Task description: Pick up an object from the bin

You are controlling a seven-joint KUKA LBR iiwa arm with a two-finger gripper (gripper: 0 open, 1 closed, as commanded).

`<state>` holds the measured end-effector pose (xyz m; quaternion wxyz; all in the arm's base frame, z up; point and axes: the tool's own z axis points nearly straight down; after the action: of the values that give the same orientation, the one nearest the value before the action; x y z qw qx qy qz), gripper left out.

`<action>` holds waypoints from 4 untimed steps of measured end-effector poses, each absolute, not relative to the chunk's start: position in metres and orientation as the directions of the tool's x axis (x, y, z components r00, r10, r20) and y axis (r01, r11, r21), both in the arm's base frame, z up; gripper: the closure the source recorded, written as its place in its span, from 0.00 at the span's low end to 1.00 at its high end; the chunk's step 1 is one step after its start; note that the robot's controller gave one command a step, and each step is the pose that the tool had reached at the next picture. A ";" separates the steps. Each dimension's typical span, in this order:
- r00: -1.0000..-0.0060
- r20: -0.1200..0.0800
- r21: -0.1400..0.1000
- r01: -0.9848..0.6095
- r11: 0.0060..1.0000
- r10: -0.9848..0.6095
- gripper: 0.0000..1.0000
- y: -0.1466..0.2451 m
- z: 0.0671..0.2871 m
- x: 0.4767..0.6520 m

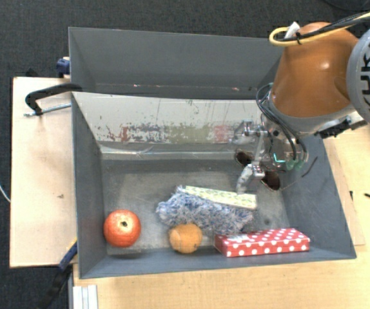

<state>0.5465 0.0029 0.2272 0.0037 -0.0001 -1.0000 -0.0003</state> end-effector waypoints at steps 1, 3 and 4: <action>-1.000 -0.002 0.001 0.001 1.000 0.001 1.00 0.003 0.232 0.548; -1.000 -0.002 0.001 0.001 1.000 0.001 1.00 0.003 0.232 0.548; -1.000 -0.002 0.001 0.001 1.000 0.001 1.00 0.003 0.232 0.548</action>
Offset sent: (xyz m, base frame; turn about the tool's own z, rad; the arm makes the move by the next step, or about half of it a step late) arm 0.0000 0.0000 0.0000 0.0000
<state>0.5480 0.0030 0.2319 -0.0010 -0.0003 -1.0000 -0.0004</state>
